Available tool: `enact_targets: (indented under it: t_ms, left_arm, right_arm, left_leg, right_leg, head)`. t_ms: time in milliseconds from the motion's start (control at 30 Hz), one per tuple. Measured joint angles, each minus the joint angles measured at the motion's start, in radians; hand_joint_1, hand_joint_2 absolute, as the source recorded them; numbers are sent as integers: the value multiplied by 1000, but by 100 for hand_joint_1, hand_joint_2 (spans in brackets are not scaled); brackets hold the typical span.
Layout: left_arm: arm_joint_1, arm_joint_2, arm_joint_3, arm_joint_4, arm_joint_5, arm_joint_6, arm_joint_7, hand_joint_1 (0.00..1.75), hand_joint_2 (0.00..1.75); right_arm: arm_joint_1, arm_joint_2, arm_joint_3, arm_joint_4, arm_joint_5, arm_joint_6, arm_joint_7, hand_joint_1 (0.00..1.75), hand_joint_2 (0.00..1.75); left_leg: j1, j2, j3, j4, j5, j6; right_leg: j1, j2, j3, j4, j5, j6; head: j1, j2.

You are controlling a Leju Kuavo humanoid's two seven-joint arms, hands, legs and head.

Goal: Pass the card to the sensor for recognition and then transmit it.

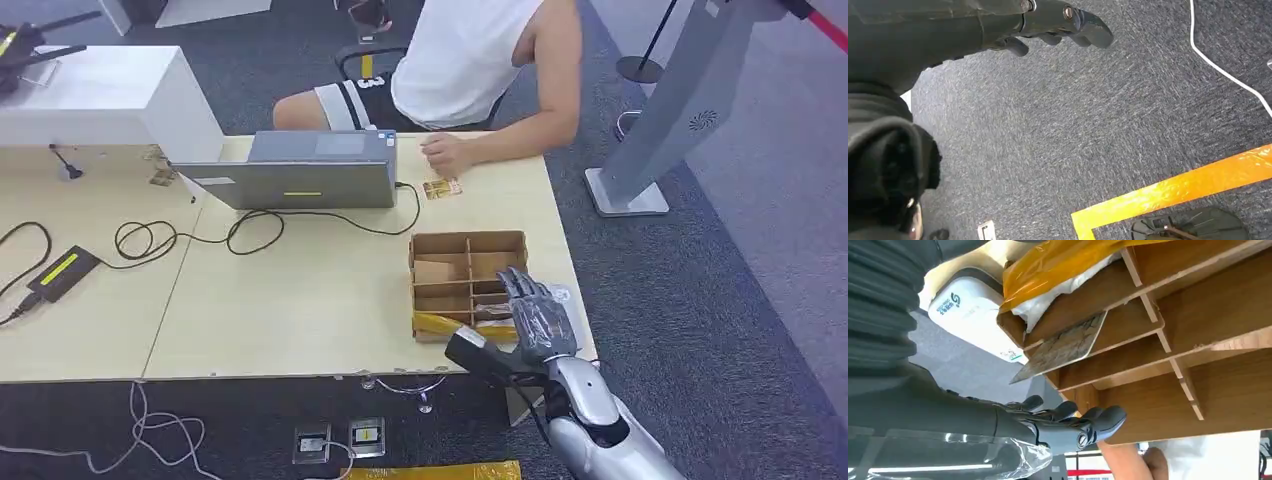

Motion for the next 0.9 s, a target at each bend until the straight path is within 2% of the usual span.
enact_targets:
  t_ms: [33, 67, 100, 900]
  left_arm:
    - [0, 0, 0, 0, 0, 0, 0, 0, 0]
    - [0, 0, 0, 0, 0, 1, 0, 0, 0]
    - [0, 0, 0, 0, 0, 1, 0, 0, 0]
    - [1, 0, 0, 0, -5, -1, 0, 0, 0]
  right_arm:
    - [-3, 1, 0, 3, 0, -1, 0, 0, 175]
    - [-5, 3, 2, 6, -1, -2, 0, 162, 175]
    - [-7, 5, 2, 8, -2, -3, -1, 175, 175]
    - [-27, 14, 17, 54, -28, -30, -3, 175, 175]
  left_leg:
    - [0, 0, 0, 0, 0, 0]
    - [0, 0, 0, 0, 0, 0]
    - [0, 0, 0, 0, 0, 0]
    - [0, 0, 0, 0, 0, 0]
  right_leg:
    - [0, 0, 0, 0, 0, 0]
    - [0, 0, 0, 0, 0, 0]
    - [0, 0, 0, 0, 0, 0]
    - [0, 0, 0, 0, 0, 0]
  head:
    - [0, 0]
    - [0, 0]
    - [0, 0]
    - [0, 0]
